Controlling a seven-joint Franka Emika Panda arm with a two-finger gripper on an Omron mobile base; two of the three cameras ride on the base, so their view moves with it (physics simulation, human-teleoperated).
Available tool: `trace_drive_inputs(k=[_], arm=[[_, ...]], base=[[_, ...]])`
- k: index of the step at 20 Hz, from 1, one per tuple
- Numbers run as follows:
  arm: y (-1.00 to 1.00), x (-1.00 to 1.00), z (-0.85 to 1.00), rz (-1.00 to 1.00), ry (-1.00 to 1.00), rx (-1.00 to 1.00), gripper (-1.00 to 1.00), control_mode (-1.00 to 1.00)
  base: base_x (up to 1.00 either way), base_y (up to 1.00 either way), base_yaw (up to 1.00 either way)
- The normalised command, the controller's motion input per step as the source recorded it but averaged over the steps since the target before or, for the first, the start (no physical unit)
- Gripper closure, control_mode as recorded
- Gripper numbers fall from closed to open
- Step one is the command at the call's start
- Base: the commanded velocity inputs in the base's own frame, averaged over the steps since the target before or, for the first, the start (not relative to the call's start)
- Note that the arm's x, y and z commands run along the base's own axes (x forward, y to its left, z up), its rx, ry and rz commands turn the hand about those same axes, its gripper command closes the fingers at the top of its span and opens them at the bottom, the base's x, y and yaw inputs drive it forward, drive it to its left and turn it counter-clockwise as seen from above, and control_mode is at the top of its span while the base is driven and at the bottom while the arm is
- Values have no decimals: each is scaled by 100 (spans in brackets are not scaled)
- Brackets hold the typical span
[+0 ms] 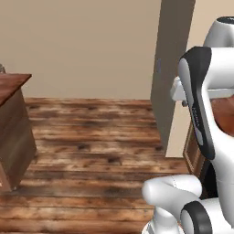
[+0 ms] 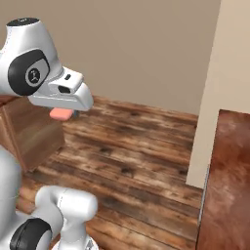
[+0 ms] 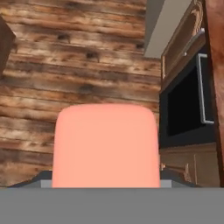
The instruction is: Pick up the bar soap and sponge from the sink, and place them back in the shelves.
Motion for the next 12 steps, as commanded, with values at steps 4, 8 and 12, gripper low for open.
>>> trace_drive_inputs(k=[4, 8, 12], arm=[[0, 0, 0, 0, 0, 0, 100, 100], [0, 0, 0, 0, 0, 0, 100, 100], [0, 0, 0, 0, 0, 0, 100, 100]], base=[[21, 2, -49], [20, 5, -49], [19, 8, -49]])
